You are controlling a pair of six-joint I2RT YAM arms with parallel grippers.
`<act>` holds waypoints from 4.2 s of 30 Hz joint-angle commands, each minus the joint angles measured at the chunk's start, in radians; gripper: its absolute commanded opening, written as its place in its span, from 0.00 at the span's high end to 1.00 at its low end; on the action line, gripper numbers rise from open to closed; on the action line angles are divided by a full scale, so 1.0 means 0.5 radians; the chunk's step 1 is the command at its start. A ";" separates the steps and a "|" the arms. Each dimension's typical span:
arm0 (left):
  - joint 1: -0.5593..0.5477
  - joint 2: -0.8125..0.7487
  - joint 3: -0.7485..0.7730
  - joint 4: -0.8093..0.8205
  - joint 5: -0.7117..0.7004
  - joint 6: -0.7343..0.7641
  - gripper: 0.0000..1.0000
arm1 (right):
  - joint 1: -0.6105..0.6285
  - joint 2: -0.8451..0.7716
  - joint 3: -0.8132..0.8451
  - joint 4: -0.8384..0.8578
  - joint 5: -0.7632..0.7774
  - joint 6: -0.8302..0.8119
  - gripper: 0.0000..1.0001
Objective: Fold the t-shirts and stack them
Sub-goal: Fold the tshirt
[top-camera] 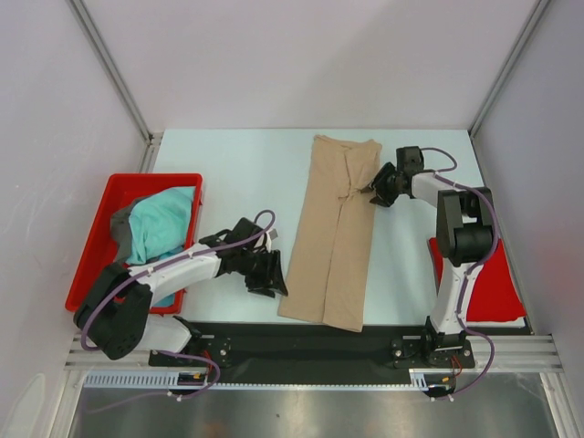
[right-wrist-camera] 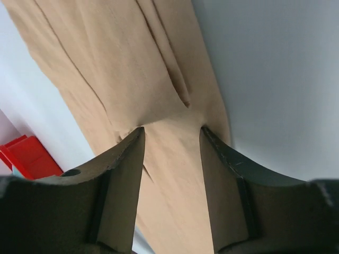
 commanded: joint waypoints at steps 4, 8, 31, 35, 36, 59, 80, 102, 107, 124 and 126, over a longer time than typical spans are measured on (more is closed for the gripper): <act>-0.011 -0.060 0.113 -0.106 -0.061 0.099 0.49 | -0.048 -0.144 -0.005 0.161 0.060 0.057 0.52; -0.011 -0.054 0.109 -0.112 -0.068 0.111 0.49 | -0.088 -0.119 -0.018 0.219 0.020 0.097 0.53; -0.011 0.032 0.183 -0.158 -0.092 0.206 0.49 | -0.110 0.053 0.188 0.210 -0.103 0.030 0.71; -0.011 0.045 0.195 -0.164 -0.104 0.221 0.49 | -0.098 0.083 0.292 0.152 -0.100 -0.044 1.00; -0.011 0.048 0.195 -0.164 -0.098 0.221 0.49 | -0.085 0.089 0.323 0.128 -0.094 -0.069 1.00; -0.005 0.066 0.171 -0.201 -0.144 0.280 0.49 | 0.464 0.621 1.481 -0.505 -0.005 -0.854 0.61; -0.002 0.023 0.354 0.378 -0.169 0.240 0.55 | 0.099 0.773 1.664 -0.241 0.477 -0.403 0.44; 0.066 1.682 2.029 1.229 -0.703 -0.055 0.58 | 0.025 0.933 1.701 -0.069 0.452 -0.465 0.52; 0.078 1.839 2.192 1.214 -0.810 -0.110 0.60 | 0.031 0.976 1.731 -0.066 0.440 -0.468 0.53; 0.112 2.293 2.735 0.910 -0.930 -0.162 0.51 | 0.071 0.955 1.676 -0.004 0.468 -0.434 0.52; 0.118 2.315 2.766 0.870 -0.930 -0.162 0.52 | 0.068 0.970 1.697 -0.011 0.468 -0.425 0.52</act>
